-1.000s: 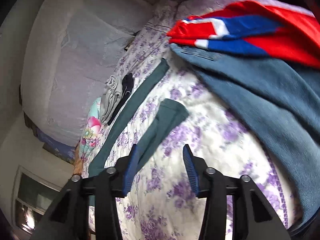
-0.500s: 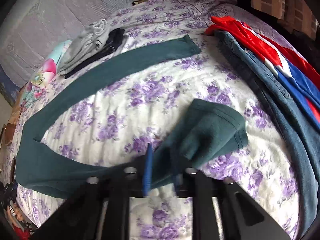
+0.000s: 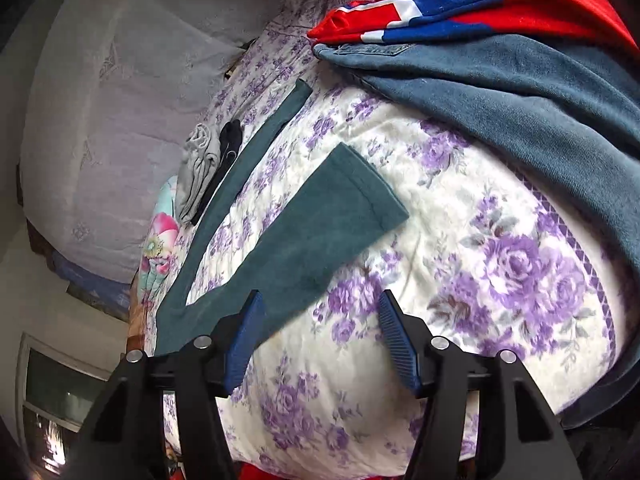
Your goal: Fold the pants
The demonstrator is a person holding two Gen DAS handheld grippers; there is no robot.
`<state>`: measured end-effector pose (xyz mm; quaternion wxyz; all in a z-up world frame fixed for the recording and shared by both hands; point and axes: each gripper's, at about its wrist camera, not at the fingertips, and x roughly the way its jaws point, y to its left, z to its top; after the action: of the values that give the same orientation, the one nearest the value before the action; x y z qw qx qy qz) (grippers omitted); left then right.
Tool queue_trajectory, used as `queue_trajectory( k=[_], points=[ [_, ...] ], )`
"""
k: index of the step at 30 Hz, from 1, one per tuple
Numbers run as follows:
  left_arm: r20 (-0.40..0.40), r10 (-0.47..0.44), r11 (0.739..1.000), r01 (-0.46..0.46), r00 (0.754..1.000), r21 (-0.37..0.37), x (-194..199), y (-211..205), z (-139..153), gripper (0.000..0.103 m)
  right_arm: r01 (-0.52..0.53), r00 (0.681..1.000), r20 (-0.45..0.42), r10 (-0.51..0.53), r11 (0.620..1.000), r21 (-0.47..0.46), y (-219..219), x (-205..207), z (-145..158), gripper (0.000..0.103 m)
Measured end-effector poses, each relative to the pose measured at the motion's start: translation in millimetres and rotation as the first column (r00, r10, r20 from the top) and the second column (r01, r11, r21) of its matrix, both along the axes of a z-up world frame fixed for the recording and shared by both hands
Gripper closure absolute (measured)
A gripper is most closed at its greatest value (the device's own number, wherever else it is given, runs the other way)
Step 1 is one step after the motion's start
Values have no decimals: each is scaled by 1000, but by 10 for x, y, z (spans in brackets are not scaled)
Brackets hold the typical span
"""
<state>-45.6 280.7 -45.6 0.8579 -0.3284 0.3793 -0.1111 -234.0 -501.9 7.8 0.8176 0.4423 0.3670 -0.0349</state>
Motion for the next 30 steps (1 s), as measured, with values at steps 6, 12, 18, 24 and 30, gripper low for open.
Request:
queue_trajectory(
  k=[6,12,18,24,30],
  points=[
    [-37,5,1000,-6,999,-25,77,-1,16,85,38,999,-25,-35,990,135,-223,609,-299,101],
    [-26,25,993,-28,999,-111,207,36,138,98,-52,974,223,44,998,31,-130,1220,771,101],
    [16,46,997,-45,999,-65,-64,36,252,99,-16,986,162,27,998,-66,-318,771,653,101],
    [-77,21,999,-25,997,-41,-102,116,74,99,41,999,-20,-40,995,94,-655,306,-214,100],
    [-6,19,999,-19,1000,39,-182,77,434,99,115,992,83,-93,933,-340,-334,177,597,83]
  ],
)
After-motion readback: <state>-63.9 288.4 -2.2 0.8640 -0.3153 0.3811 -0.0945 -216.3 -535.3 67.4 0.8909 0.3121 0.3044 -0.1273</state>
